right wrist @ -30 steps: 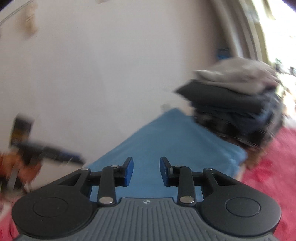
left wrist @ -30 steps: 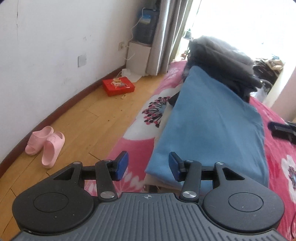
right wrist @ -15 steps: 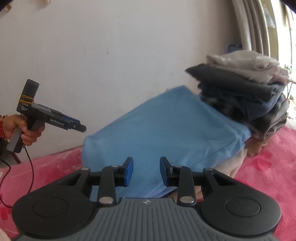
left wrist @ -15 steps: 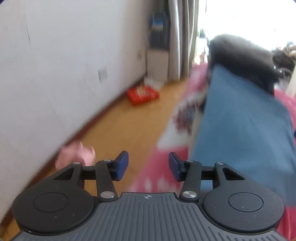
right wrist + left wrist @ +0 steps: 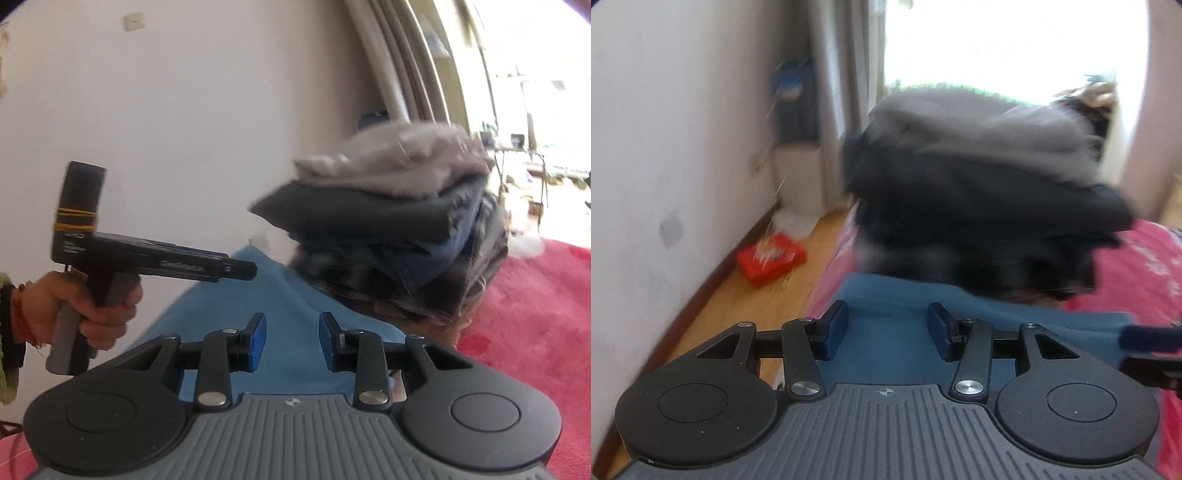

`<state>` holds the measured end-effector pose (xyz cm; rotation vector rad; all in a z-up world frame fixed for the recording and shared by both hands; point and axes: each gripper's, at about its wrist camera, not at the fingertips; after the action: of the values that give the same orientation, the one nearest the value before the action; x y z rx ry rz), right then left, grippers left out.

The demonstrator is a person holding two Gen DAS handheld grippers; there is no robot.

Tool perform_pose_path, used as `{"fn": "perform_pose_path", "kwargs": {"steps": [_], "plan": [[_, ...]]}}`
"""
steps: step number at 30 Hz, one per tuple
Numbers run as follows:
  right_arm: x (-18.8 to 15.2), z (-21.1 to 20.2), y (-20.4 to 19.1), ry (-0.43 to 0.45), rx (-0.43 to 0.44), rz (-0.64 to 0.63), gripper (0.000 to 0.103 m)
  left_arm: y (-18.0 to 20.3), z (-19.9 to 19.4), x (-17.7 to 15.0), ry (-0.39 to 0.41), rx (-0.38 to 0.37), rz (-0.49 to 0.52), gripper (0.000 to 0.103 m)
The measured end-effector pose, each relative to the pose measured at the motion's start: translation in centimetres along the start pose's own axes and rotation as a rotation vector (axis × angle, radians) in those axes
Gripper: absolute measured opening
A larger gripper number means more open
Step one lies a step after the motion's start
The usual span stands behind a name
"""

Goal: Fold clothes
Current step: 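Open both grippers and release the blue shirt on the stack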

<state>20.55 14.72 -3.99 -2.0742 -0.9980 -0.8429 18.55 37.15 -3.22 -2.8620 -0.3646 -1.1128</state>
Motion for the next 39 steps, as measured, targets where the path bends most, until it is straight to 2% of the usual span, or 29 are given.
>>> {"fn": "perform_pose_path", "kwargs": {"steps": [1, 5, 8, 11, 14, 17, 20, 23, 25, 28, 30, 32, 34, 35, 39], "plan": [[-0.1, 0.7, 0.8, -0.015, 0.003, 0.034, 0.034, -0.4, 0.7, -0.3, -0.020, -0.006, -0.029, 0.049], [-0.6, 2.2, 3.4, -0.056, 0.038, 0.130, 0.031, -1.5, 0.3, -0.7, -0.008, -0.040, -0.088, 0.050], [0.2, 1.0, 4.8, -0.027, 0.057, 0.176, 0.031, -2.0, -0.5, -0.1, -0.011, -0.029, -0.112, 0.049], [1.3, -0.9, 5.8, 0.003, 0.075, 0.197, 0.034, -3.0, -3.2, 0.1, 0.023, -0.045, -0.164, 0.049], [1.7, -2.9, 4.8, -0.024, 0.127, 0.124, 0.034, -2.7, -6.2, -0.1, 0.054, -0.077, -0.177, 0.050], [1.1, -4.9, 2.7, -0.081, 0.204, -0.012, 0.034, -1.3, -9.8, -2.5, 0.038, -0.086, -0.111, 0.050], [-1.3, -6.2, -0.9, -0.162, 0.260, -0.188, 0.034, 0.6, -12.6, -6.3, -0.020, -0.083, -0.020, 0.050], [-4.3, -6.0, -4.0, -0.240, 0.301, -0.314, 0.034, 2.3, -13.2, -9.8, -0.113, -0.057, 0.032, 0.050], [-6.3, -4.5, -5.6, -0.315, 0.272, -0.356, 0.034, 3.2, -12.5, -11.7, -0.184, -0.018, 0.044, 0.050], [-7.7, -3.6, -6.4, -0.366, 0.180, -0.363, 0.034, 3.8, -12.7, -12.7, -0.212, 0.017, -0.007, 0.050], [-7.3, -4.7, -6.3, -0.366, 0.163, -0.325, 0.034, 4.1, -14.1, -12.3, -0.173, -0.005, -0.023, 0.050], [-6.6, -7.0, -6.0, -0.355, 0.155, -0.305, 0.035, 5.3, -16.2, -11.7, -0.124, 0.002, 0.026, 0.051], [-6.4, -9.5, -5.9, -0.362, 0.140, -0.287, 0.037, 6.7, -18.2, -11.3, -0.090, -0.004, 0.064, 0.057], [-6.4, -10.9, -5.8, -0.377, 0.134, -0.277, 0.040, 7.4, -18.8, -11.1, -0.083, -0.016, 0.067, 0.059], [-7.2, -15.6, -6.1, -0.442, 0.083, -0.257, 0.046, 11.4, -21.5, -11.2, -0.053, -0.066, 0.053, 0.076]]}}
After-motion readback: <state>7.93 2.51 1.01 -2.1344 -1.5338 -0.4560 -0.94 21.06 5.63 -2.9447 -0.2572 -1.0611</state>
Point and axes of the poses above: each gripper's, at about its wrist camera, not at the fingertips, and z roughly the way its jaws point, y to its right, x to its top, and after that the axes turned 9 degrees about -y, right-handed
